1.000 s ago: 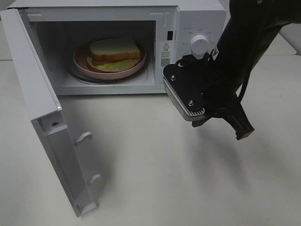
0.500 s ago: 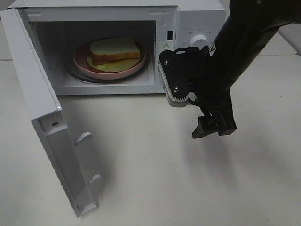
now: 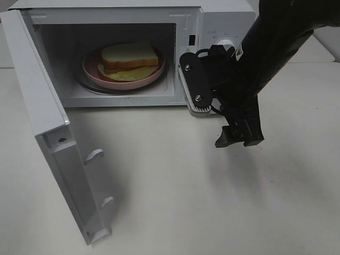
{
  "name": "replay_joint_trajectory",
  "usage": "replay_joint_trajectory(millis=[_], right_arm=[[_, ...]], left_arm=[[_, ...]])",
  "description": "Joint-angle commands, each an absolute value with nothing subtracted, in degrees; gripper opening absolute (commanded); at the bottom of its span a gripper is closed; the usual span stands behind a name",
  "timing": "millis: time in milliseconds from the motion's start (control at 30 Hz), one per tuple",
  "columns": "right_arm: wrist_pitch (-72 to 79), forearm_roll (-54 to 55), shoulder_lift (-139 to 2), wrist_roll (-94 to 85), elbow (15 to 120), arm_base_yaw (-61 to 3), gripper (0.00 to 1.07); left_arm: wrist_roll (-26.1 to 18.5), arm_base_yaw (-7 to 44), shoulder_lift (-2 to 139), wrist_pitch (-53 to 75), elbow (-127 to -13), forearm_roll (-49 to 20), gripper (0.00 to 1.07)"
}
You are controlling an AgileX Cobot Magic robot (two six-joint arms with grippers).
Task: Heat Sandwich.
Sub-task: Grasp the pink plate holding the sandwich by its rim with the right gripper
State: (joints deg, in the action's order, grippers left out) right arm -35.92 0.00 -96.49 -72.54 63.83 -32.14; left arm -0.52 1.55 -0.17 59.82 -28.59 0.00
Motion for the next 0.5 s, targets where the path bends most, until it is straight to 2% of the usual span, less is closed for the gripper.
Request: replay_joint_trajectory(millis=[33,500], right_arm=[[-34.4,-1.3,-96.0,-72.9,64.4,-33.5,0.95],[-29.4,-2.3,-100.6,-72.9,71.4,-34.7,0.93]], left_arm=[[-0.6,1.3,-1.4,59.4,-28.4,0.0,0.92],[-0.6,1.3,-1.4,59.4,-28.4,0.0,0.92]])
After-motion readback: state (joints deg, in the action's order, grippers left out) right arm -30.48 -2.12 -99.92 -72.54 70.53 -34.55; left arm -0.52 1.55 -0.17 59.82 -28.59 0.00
